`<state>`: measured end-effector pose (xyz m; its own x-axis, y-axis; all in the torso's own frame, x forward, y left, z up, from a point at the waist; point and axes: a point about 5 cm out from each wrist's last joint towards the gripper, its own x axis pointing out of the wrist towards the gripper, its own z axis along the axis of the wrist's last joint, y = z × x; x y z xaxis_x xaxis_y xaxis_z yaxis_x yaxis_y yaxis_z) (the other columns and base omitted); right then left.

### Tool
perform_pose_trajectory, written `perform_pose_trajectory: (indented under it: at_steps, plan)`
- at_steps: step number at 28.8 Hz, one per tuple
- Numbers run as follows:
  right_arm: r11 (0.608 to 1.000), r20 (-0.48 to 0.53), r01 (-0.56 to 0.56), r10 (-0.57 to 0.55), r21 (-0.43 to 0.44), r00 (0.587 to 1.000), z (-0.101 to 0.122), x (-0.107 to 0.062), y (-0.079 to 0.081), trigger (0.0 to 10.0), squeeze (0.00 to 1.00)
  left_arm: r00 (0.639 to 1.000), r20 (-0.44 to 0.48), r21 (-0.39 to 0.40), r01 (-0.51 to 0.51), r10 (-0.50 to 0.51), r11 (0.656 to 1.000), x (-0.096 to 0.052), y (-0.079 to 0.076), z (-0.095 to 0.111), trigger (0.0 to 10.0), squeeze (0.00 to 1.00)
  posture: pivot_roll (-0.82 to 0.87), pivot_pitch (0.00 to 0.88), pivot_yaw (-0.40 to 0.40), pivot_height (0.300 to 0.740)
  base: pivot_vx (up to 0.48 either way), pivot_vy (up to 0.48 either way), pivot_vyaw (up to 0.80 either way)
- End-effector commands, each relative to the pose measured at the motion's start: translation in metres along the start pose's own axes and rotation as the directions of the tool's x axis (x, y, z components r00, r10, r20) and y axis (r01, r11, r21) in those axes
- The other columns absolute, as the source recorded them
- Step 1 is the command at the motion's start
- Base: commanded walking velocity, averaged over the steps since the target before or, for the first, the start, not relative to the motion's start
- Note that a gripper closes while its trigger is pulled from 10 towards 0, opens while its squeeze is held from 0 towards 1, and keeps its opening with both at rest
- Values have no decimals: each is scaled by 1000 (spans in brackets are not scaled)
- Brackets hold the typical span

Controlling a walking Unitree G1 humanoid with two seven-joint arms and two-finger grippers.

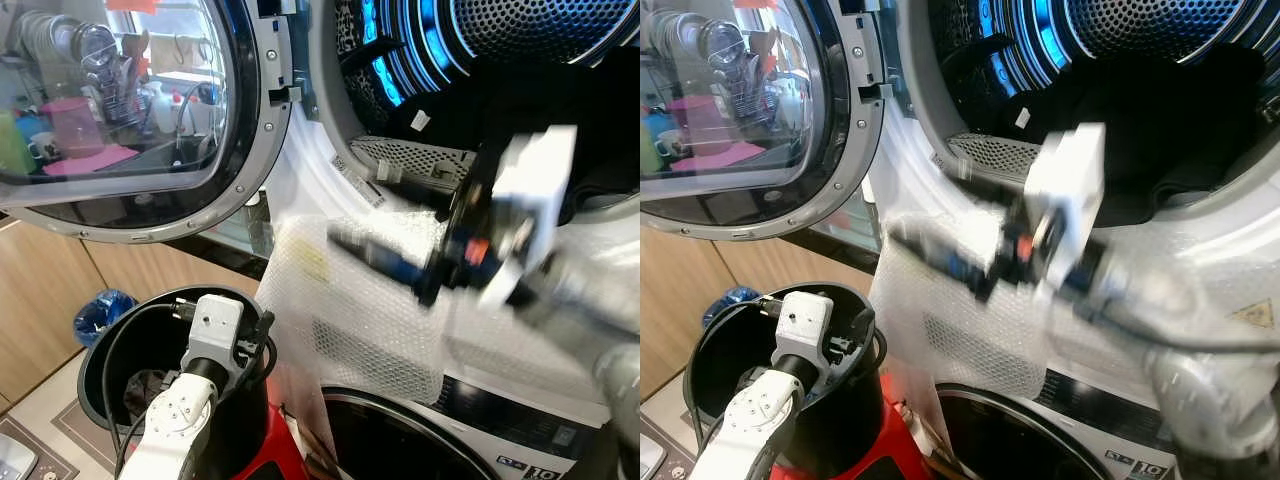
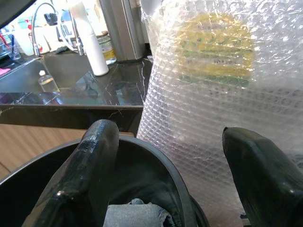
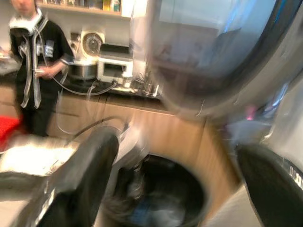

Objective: Clothes washing

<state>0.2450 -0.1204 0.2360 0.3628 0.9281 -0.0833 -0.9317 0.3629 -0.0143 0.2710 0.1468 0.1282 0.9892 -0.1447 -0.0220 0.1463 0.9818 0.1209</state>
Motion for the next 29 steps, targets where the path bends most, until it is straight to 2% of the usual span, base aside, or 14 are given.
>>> perform_pose_trajectory:
  at_steps: [1,5,6,7,9,10,13,16,17,18,24,26,28,29]
  plan:
    - [998,-57,-25,27,50,998,-22,1,2,10000,0,1000,5,16,-16,16,1000,-2,6,0,10000,0,-5,0,61,740,0,0,0]
    - [932,-168,149,-97,331,981,-101,-5,-11,10000,0,1000,-13,38,14,-14,999,-4,9,-4,10000,0,0,0,55,740,0,0,0]
    - [856,-223,272,-189,440,956,-137,-12,-18,10000,0,994,-43,49,106,-104,993,-5,4,-9,10000,0,11,0,45,740,0,0,0]
    - [856,-223,272,-189,440,956,-137,-12,-18,10000,0,994,-43,49,106,-104,993,-5,4,-9,10000,0,11,0,45,740,0,0,0]
    - [674,-303,489,-383,555,873,-187,-24,-30,10000,0,909,-177,57,393,-378,918,-12,-12,-31,10000,0,17,0,48,740,0,0,0]
    - [674,-303,489,-383,555,873,-187,-24,-30,10000,0,909,-177,57,393,-378,918,-12,-12,-31,10000,0,17,0,48,740,0,0,0]
    - [494,-380,618,-501,611,777,-216,-35,-34,10000,0,796,-263,51,576,-545,816,-22,-24,-46,10000,0,25,0,51,740,0,0,0]
    - [257,-556,787,-587,561,588,-256,-51,-27,10000,0,683,-337,-3,688,-648,726,-27,-42,-67,10000,0,14,0,63,740,0,0,0]
    - [257,-556,787,-587,561,588,-256,-51,-27,10000,0,683,-337,-3,688,-648,726,-27,-42,-67,10000,0,14,0,63,740,0,0,0]
    - [86,-672,875,-607,476,425,-278,-64,-19,10000,0,642,-360,-71,704,-676,707,-24,-59,-81,10000,0,0,0,75,740,0,0,0]
    - [-177,-800,939,-583,296,142,-307,-88,2,10000,0,526,-399,-188,755,-751,629,-24,-92,-104,10000,0,-4,0,79,740,0,0,0]
    - [-251,-827,932,-556,263,84,-314,-93,11,10000,0,525,-430,-222,727,-734,650,-20,-96,-115,10000,0,-14,0,82,740,0,0,0]
    - [-325,-876,925,-482,195,16,-325,-97,29,10000,0,569,-489,-313,593,-661,742,-11,-93,-131,10000,0,-17,0,84,740,0,0,0]
    - [-307,-893,938,-450,161,6,-330,-97,37,10000,0,575,-539,-301,551,-616,778,-9,-89,-140,10000,0,-24,0,84,740,0,0,0]
